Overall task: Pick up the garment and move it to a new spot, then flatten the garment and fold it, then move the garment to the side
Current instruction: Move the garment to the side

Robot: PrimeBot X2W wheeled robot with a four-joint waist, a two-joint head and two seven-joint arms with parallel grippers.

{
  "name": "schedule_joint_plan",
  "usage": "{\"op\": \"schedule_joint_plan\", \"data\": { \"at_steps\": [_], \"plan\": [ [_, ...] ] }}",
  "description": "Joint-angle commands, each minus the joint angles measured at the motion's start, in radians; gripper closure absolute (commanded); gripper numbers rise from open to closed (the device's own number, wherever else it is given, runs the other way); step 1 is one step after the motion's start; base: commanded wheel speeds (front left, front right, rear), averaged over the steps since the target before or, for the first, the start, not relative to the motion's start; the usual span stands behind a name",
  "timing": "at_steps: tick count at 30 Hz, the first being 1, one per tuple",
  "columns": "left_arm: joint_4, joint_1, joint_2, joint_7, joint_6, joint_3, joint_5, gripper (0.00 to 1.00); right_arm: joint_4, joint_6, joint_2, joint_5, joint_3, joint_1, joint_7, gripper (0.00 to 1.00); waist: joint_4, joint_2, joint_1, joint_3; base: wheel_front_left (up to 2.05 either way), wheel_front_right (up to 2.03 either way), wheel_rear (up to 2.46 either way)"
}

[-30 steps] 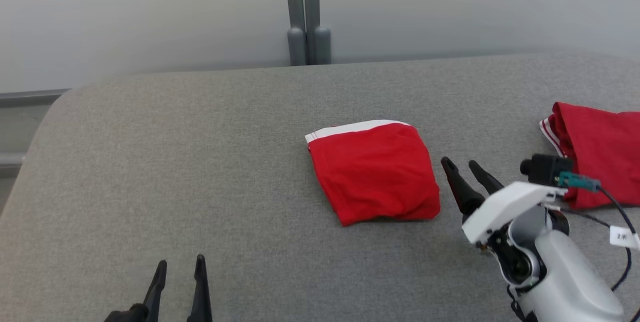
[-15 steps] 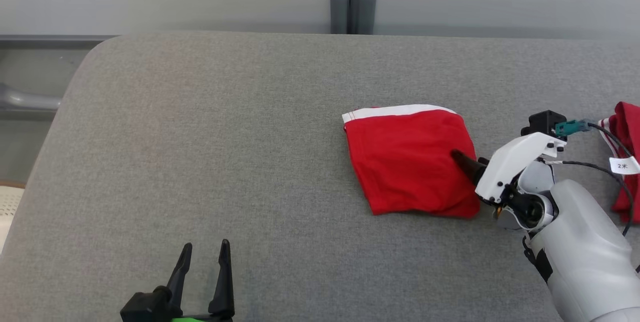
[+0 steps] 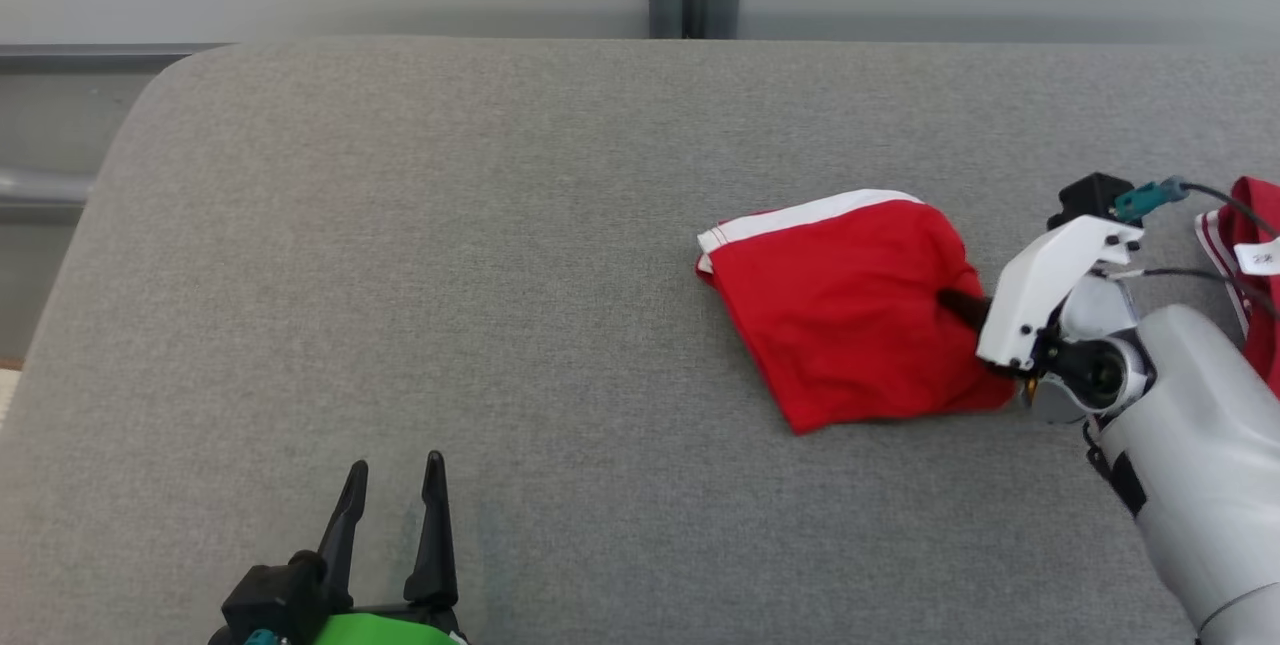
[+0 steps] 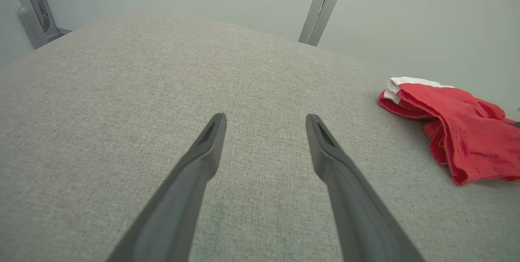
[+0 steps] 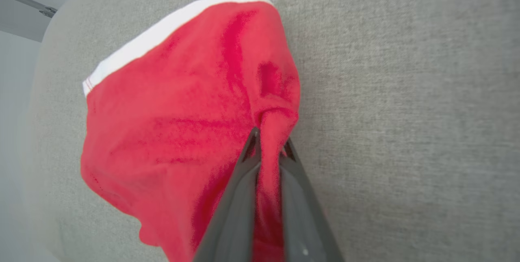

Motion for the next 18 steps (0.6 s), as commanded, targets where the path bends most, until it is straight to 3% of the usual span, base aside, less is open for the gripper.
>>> {"op": "schedule_joint_plan", "data": {
  "at_steps": [1,11,18],
  "plan": [
    [-0.004,-0.009,0.002,-0.003,0.004,0.005,0.000,0.00,-0.026,0.000,-0.032,0.012,0.007,-0.017,0.014,1.00,-0.041,0.0000,0.0000,0.018,0.00,0.00,0.00],
    [-0.035,-0.052,0.002,-0.003,0.013,0.023,0.007,0.00,-0.321,0.000,-0.247,0.018,0.066,-0.082,0.161,1.00,-0.202,0.0000,0.0000,0.098,0.00,0.00,0.00],
    [-0.029,-0.102,0.002,-0.003,0.017,0.010,0.007,0.00,-0.442,0.000,-0.339,0.026,0.000,-0.055,0.231,1.00,-0.258,0.0000,0.0000,0.148,0.00,0.00,0.00]
  ]
}}
